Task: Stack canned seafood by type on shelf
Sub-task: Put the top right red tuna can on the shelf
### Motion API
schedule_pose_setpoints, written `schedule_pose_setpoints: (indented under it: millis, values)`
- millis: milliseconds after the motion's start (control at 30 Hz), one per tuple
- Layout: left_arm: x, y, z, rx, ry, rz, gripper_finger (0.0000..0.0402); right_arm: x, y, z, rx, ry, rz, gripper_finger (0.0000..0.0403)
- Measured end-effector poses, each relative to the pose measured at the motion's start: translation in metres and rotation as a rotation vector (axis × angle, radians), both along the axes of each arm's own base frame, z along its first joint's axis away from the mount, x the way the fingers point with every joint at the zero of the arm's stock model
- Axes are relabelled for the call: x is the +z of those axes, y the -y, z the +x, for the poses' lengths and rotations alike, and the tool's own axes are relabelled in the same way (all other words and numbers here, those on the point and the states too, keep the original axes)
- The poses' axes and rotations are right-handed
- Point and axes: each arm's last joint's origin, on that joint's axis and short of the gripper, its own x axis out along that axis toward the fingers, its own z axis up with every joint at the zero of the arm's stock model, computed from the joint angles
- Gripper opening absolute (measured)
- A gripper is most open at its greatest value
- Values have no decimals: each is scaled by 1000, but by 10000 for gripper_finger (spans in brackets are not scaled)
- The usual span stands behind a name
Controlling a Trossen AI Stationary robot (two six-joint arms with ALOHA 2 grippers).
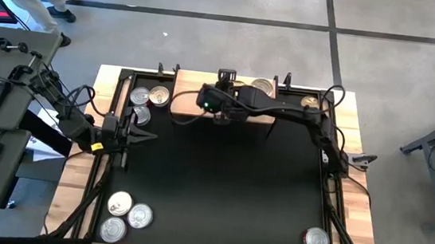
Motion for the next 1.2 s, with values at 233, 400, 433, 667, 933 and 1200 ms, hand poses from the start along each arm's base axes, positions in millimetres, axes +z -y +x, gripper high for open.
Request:
schedule_pose_setpoints:
  millis: [233, 400, 433, 667, 933, 1200]
  values:
    - [0, 0, 0, -2, -1, 2, 0, -19, 25, 8, -45, -35, -1, 122]
    - [0, 1, 0, -8, -3, 3, 0, -34, 34, 13, -61, -69, 6, 147]
    - [-1, 1, 1, -10, -2, 4, 0, -35, 34, 14, -61, -72, 6, 152]
    - [0, 1, 0, -12, -2, 3, 0, -40, 32, 16, -36, -54, 77, 166]
    - [-1, 1, 1, -11, -2, 4, 0, -42, 33, 12, -89, -50, 118, 168]
    - [-1, 1, 1, -11, -3, 4, 0, -44, 31, 11, -69, -65, 174, 172]
